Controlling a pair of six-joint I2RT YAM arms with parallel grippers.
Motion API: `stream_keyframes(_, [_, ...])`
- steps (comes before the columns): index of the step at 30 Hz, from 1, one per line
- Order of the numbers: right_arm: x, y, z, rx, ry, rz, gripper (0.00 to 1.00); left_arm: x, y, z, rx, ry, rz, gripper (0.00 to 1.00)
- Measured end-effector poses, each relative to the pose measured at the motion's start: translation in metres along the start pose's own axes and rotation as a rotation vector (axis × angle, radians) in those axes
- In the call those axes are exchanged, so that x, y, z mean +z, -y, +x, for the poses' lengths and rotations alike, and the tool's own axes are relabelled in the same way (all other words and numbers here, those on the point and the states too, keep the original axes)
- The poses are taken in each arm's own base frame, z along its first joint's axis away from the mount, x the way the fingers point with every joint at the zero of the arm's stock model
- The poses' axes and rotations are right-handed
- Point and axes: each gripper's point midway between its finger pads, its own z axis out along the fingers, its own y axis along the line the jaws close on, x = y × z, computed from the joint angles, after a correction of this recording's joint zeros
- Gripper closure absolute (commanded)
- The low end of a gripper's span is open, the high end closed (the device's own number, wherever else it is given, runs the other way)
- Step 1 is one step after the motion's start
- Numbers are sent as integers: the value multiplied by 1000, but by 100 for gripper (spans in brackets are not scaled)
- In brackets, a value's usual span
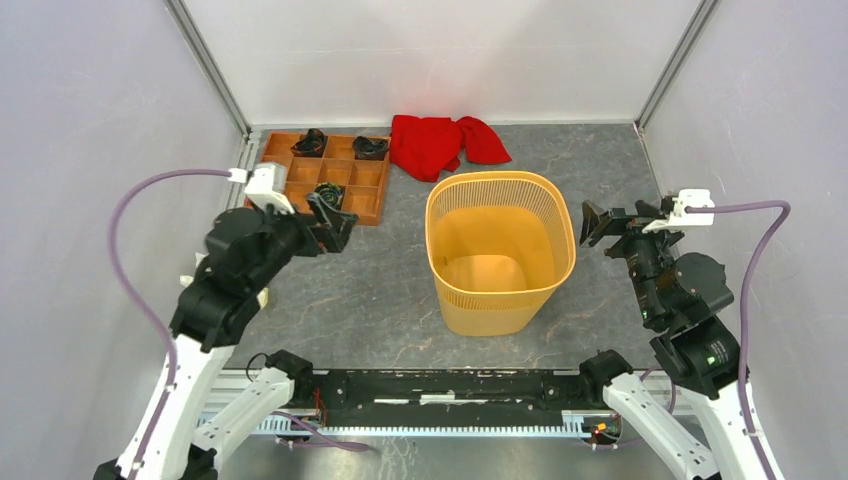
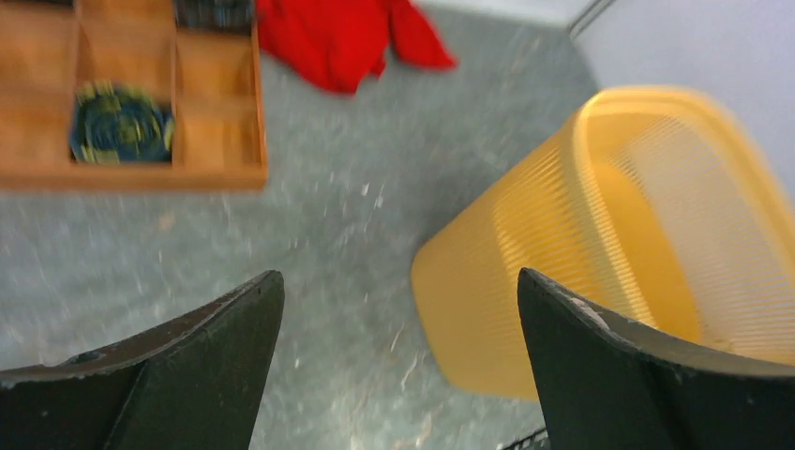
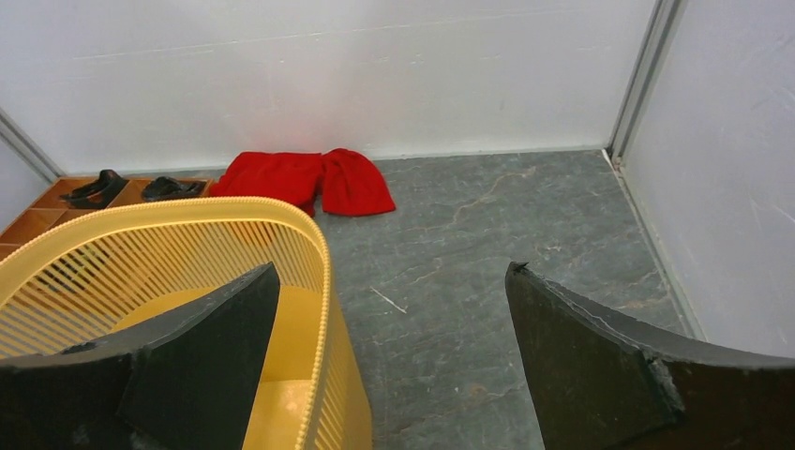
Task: Put the trash bags into the trash bin
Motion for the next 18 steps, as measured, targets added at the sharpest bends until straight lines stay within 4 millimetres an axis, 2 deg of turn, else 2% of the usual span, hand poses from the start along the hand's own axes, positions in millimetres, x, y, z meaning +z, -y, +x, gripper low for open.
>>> stream_keyframes(2, [-2,-2,2,9,4,-16,2,15,-12,35,-19,-99,-26,0])
stream_keyframes(6, [-5,-5,7,24,9,-42,2,30,-33,110,-69,-298,-53,0])
stream_keyframes(11, [-7,-13,11,42,23,-88,2,35,-39,207,-219,-540,14,0])
stream_keyframes(14, [-11,-19,9,59,53,-131,2,34,-36,243,-318,-623,52,0])
stream_keyframes(18, [-16,-26,-2,81,97,-179,2,37,-22,260,-390,-648,118,1])
